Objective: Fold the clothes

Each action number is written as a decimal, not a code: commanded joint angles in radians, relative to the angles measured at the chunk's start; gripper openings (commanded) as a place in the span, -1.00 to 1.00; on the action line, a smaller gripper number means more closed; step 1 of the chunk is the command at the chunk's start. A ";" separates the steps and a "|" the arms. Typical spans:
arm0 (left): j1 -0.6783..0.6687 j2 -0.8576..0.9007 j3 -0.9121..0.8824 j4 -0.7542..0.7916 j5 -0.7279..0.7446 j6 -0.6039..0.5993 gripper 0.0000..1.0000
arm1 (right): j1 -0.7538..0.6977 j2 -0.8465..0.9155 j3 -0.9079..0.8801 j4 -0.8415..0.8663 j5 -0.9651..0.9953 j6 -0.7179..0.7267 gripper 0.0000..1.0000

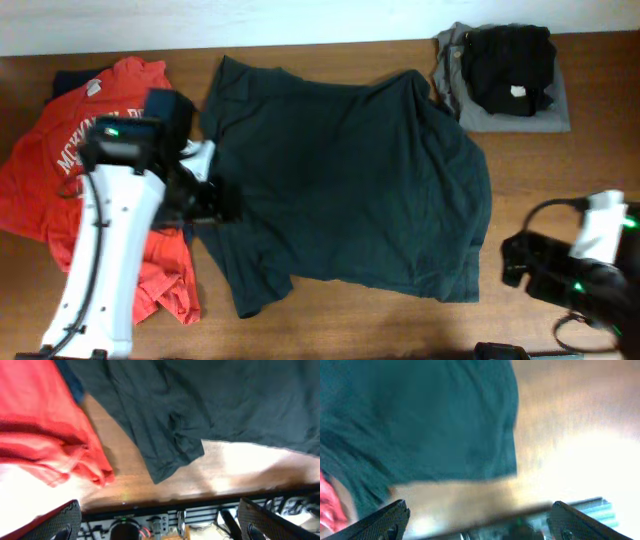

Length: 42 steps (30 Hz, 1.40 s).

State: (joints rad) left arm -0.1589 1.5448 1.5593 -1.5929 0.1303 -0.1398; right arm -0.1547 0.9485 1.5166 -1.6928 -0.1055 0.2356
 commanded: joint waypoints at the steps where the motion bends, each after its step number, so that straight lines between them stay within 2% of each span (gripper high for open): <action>1: -0.091 -0.059 -0.196 0.058 0.013 -0.094 0.94 | -0.005 0.023 -0.126 -0.001 0.066 0.035 0.92; 5: -0.210 -0.094 -0.423 0.184 0.041 -0.172 0.81 | -0.005 0.087 -0.157 0.036 0.076 0.035 0.93; 8: -0.295 -0.094 -0.580 0.299 0.138 -0.185 0.65 | -0.005 0.134 -0.157 0.067 0.072 0.035 0.93; 13: -0.343 -0.094 -0.715 0.403 0.118 -0.234 0.62 | -0.003 0.193 -0.157 0.092 0.064 0.030 0.93; 15: -0.343 -0.094 -0.760 0.460 0.060 -0.243 0.58 | -0.003 0.204 -0.157 0.111 0.064 0.024 0.93; 19: -0.343 -0.090 -0.845 0.588 0.000 -0.310 0.40 | -0.003 0.206 -0.157 0.136 0.064 0.024 0.93; 22: -0.342 -0.088 -0.877 0.639 -0.004 -0.335 0.20 | -0.003 0.206 -0.157 0.139 0.065 0.023 0.93; 25: -0.343 -0.085 -0.877 0.647 -0.027 -0.386 0.11 | -0.003 0.206 -0.157 0.144 0.061 0.006 0.93; 28: -0.342 -0.085 -0.877 0.661 -0.027 -0.388 0.08 | -0.003 0.206 -0.157 0.154 0.061 0.006 0.93; 32: -0.342 -0.085 -0.871 0.647 -0.026 -0.435 -0.07 | -0.003 0.206 -0.157 0.156 0.061 0.005 0.93; 36: -0.326 -0.087 -0.861 0.651 -0.047 -0.595 -0.08 | -0.003 0.206 -0.157 0.158 0.054 0.005 0.93; 42: -0.286 -0.087 -0.861 0.749 -0.100 -0.608 -0.05 | -0.003 0.208 -0.157 0.158 0.053 -0.014 0.93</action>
State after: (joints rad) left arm -0.4641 1.4639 0.6865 -0.8738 0.0925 -0.7010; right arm -0.1547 1.1534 1.3567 -1.5383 -0.0528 0.2344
